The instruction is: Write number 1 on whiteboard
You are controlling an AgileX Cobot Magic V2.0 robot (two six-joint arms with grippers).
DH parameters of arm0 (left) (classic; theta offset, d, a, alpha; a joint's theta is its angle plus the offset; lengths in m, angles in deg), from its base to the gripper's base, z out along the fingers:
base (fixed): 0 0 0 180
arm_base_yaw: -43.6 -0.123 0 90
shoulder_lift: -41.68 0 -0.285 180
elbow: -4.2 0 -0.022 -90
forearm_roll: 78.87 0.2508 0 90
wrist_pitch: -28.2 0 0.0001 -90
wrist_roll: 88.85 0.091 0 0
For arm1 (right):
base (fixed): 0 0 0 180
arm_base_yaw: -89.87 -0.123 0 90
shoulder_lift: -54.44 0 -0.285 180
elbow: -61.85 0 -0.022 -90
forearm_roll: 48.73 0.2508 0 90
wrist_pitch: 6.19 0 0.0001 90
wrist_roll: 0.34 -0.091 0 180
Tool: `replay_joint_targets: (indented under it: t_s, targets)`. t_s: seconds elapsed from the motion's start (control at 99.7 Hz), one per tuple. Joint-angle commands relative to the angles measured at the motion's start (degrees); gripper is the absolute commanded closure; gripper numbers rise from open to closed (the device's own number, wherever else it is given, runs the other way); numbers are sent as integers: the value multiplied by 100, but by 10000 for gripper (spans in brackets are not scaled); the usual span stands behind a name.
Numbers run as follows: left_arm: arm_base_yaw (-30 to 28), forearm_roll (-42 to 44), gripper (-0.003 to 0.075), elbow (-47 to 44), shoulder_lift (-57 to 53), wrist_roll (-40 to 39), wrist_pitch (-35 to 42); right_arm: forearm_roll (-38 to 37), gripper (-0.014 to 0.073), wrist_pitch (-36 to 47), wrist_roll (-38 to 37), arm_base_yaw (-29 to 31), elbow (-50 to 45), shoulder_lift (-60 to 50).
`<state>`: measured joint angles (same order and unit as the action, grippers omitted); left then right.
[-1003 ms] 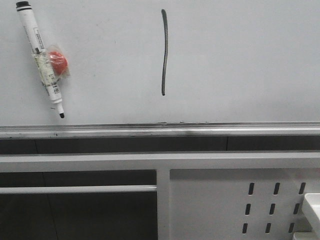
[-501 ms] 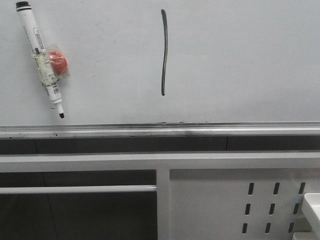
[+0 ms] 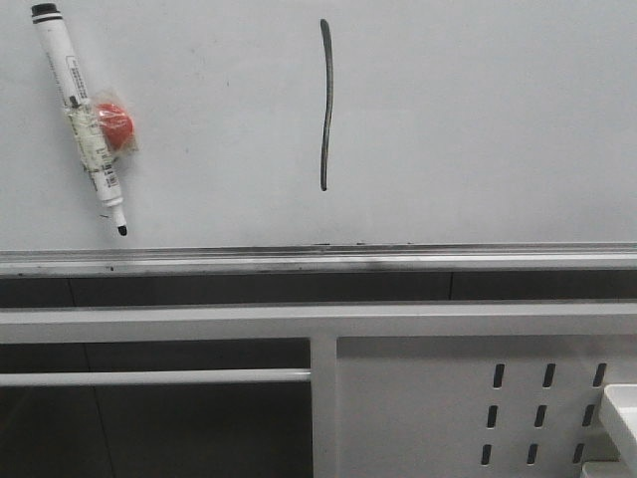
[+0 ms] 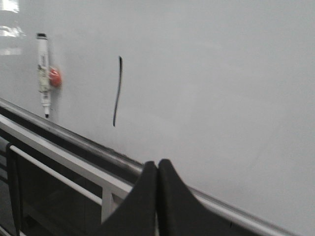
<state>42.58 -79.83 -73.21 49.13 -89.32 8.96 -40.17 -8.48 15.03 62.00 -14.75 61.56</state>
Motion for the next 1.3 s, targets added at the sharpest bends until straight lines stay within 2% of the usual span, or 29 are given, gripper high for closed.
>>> replay_joint_targets:
  t_s: [0.0,0.05,0.181,0.281,0.341,0.501,0.662,1.294]
  targets:
    - [-10,-7,740,-200,-126,-3,311,-198,663,723,-718,357,-210,-83]
    - [-10,-7,740,-200,-126,-3,311,-243,663,229,-759,615,-169,-93]
    - [-10,-7,740,-200,-126,-3,311,-409,663,-37,-802,1474,-186,-93]
    - [-10,-7,740,-200,-126,-3,311,-917,663,-372,-1479,2219,-186,-93]
    - [-10,-7,740,-200,-126,-3,311,-989,663,-561,-1537,2612,-186,-93]
    - [-10,-7,740,-200,-126,-3,311,-989,663,-926,-1580,3196,-186,-93]
    - [-10,-7,740,-200,-126,-3,311,-989,663,-1515,-1674,3373,-186,-93]
    - [-10,-7,740,-200,-126,-3,311,-979,663,-1512,-1674,3373,-186,-93]
